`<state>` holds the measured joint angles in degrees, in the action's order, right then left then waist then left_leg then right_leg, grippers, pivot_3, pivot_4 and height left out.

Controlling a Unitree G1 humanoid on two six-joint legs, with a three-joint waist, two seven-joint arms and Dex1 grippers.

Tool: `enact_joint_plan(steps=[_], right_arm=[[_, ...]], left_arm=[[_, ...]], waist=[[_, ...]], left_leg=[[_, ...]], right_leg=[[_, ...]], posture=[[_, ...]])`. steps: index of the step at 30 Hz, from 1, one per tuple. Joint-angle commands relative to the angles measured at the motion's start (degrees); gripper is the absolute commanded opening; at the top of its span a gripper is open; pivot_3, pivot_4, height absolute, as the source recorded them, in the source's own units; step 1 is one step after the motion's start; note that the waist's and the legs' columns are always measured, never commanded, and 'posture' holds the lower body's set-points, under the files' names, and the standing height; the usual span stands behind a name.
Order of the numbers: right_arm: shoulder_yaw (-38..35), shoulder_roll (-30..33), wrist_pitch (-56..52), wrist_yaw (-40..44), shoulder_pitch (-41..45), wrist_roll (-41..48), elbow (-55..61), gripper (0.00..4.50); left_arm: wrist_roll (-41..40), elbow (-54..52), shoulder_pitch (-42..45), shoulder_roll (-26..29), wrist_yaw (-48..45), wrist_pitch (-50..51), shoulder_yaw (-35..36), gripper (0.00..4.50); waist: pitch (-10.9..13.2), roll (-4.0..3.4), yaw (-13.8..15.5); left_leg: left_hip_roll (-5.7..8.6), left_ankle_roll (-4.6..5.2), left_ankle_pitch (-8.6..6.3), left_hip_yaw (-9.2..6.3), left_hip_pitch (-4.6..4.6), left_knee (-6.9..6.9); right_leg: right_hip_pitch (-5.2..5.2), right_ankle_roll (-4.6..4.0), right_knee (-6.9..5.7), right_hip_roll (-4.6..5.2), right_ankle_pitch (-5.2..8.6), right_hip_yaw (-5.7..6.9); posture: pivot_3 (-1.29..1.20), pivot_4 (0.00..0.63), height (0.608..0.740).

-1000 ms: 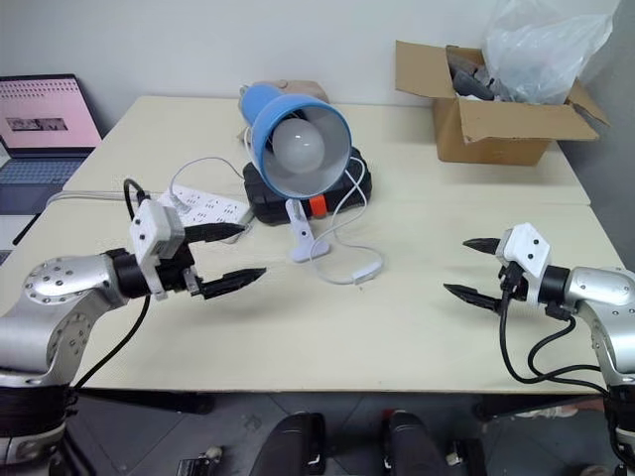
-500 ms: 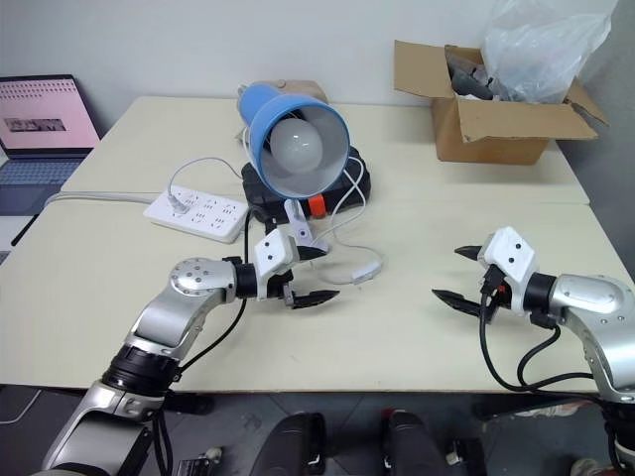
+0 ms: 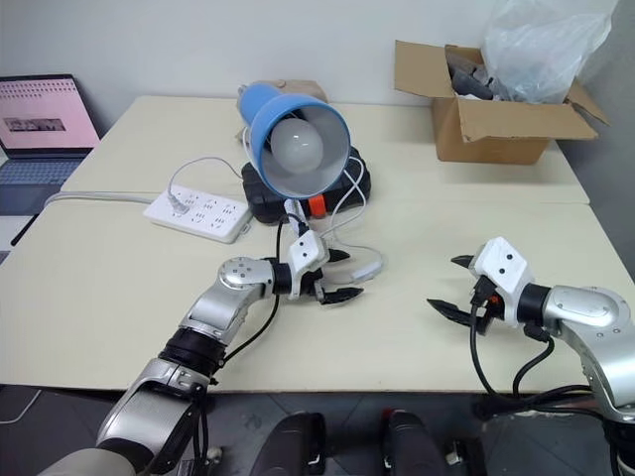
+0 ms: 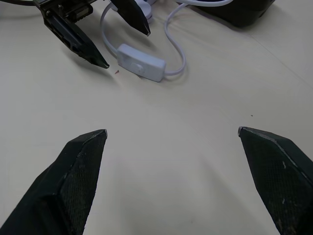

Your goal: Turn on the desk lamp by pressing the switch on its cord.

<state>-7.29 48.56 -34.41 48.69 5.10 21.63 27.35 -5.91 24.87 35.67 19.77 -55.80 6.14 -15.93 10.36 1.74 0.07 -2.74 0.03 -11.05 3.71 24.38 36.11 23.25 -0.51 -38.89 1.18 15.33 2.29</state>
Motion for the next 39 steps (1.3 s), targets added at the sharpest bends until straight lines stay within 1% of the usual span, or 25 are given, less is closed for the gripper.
enact_joint_plan(steps=[1,3,4,12,17,19,20,21,24,26,28,30,34,39], right_arm=[[-1.02,0.11,0.2,-0.18,-0.33,0.98,2.33,4.5],[-1.06,0.08,0.31,-0.14,-0.41,1.04,2.32,4.5],[-1.06,0.05,0.42,-0.14,-0.47,1.01,2.33,4.5],[-0.61,0.0,1.18,-0.07,-0.74,0.57,2.18,4.5],[-0.19,0.1,1.53,-0.01,-0.76,0.25,2.19,4.5],[-0.05,0.02,1.55,-0.08,-0.65,0.24,2.31,4.5],[0.05,-0.02,1.6,-0.09,-0.56,0.25,2.39,4.5],[0.2,-0.05,1.75,-0.03,-0.43,0.25,2.48,4.5],[0.95,-0.4,3.32,0.46,0.21,0.24,3.03,4.5],[2.18,-0.75,4.9,1.48,0.79,0.68,4.26,4.5],[4.52,-1.0,4.53,3.13,2.64,2.02,5.35,4.5],[5.67,-1.15,4.01,4.0,3.82,2.73,5.56,4.5],[12.36,-4.29,-0.99,4.63,12.22,4.74,3.97,4.5],[19.03,-10.03,-4.02,3.71,21.08,3.71,-0.61,4.5]], left_arm=[[0.26,0.56,1.0,-0.66,-1.02,-1.42,0.34,4.14],[0.71,1.04,0.86,-0.47,-1.59,-2.22,0.1,3.98],[0.86,1.16,0.76,-0.44,-1.77,-2.48,0.1,3.83],[1.54,3.11,1.26,-1.85,-1.07,-3.52,0.37,2.1],[2.13,4.34,1.77,-2.74,-0.59,-4.31,0.62,1.11],[2.3,4.51,1.87,-2.83,-0.64,-4.78,0.65,0.6],[2.29,4.39,1.88,-2.76,-0.81,-4.87,0.66,0.47],[2.24,4.18,1.91,-2.6,-1.09,-4.92,0.68,0.4],[2.25,2.39,1.79,-0.89,-2.99,-5.37,0.57,0.4],[1.74,-1.16,0.98,2.08,-6.63,-4.92,0.23,0.4],[1.2,-6.14,-0.5,6.54,-11.17,-4.39,0.03,0.4],[0.87,-8.7,-1.24,8.63,-12.96,-3.75,-0.05,0.4],[-0.89,-15.3,-3.11,14.92,-16.88,-0.78,1.66,0.4],[-1.25,-18.68,-4.81,17.15,-16.75,0.43,2.3,0.4]], waist=[[0.0,0.0,-0.01],[0.0,0.0,0.0],[0.0,0.0,-0.01],[0.0,0.0,0.0],[0.0,0.0,0.0],[0.0,0.0,0.0],[0.0,0.0,0.0],[0.0,0.0,0.0],[0.0,0.0,-0.01],[0.0,0.0,-0.16],[0.01,0.02,-0.49],[0.01,0.01,-0.51],[0.01,0.02,-0.42],[0.01,0.02,-0.21]], left_leg=[[-0.01,0.0,0.0,-0.03,0.0,0.0],[0.0,0.0,0.0,-0.05,0.01,0.0],[0.0,0.0,0.0,-0.05,0.01,0.0],[0.01,0.0,0.0,-0.05,0.01,0.02],[0.01,0.0,0.0,-0.05,0.01,0.02],[0.01,0.0,0.0,-0.06,0.01,0.02],[0.01,0.0,0.0,-0.05,0.01,0.02],[0.01,0.0,0.0,-0.05,0.01,0.02],[0.01,0.0,0.0,-0.05,0.01,0.02],[0.0,0.0,0.0,-0.05,0.01,0.01],[-0.03,0.0,0.0,-0.05,0.02,0.0],[-0.07,0.0,0.0,-0.09,0.0,-0.02],[-0.04,-0.01,0.0,-0.1,-0.01,0.03],[-0.03,0.0,0.0,-0.12,-0.01,0.03]], right_leg=[[0.01,0.0,0.0,-0.01,0.0,0.02],[0.01,0.0,-0.01,-0.01,0.0,0.04],[0.0,0.0,-0.01,-0.01,0.0,0.04],[0.0,0.01,-0.01,-0.01,-0.01,0.03],[0.0,0.01,-0.01,-0.01,-0.01,0.03],[0.0,0.01,-0.01,-0.01,-0.01,0.04],[0.0,0.01,-0.01,-0.01,-0.01,0.03],[0.0,0.01,-0.01,-0.01,-0.01,0.03],[0.0,0.01,-0.01,-0.01,-0.01,0.03],[0.0,0.01,-0.01,-0.02,-0.01,0.03],[0.05,0.0,-0.03,-0.08,-0.01,0.01],[0.05,-0.02,-0.05,-0.13,0.01,0.02],[-0.01,-0.04,-0.05,-0.03,0.01,0.05],[0.0,-0.04,-0.06,-0.01,0.01,0.06]], posture=[[0.0,0.15,0.74],[0.0,0.15,0.74],[0.0,0.15,0.74],[0.0,0.15,0.74],[0.0,0.15,0.74],[0.0,0.15,0.74],[0.0,0.15,0.74],[0.0,0.15,0.74],[0.0,0.15,0.74],[0.0,0.15,0.74],[0.0,0.15,0.74],[0.0,0.15,0.74],[0.0,0.15,0.74],[0.0,0.15,0.74]])
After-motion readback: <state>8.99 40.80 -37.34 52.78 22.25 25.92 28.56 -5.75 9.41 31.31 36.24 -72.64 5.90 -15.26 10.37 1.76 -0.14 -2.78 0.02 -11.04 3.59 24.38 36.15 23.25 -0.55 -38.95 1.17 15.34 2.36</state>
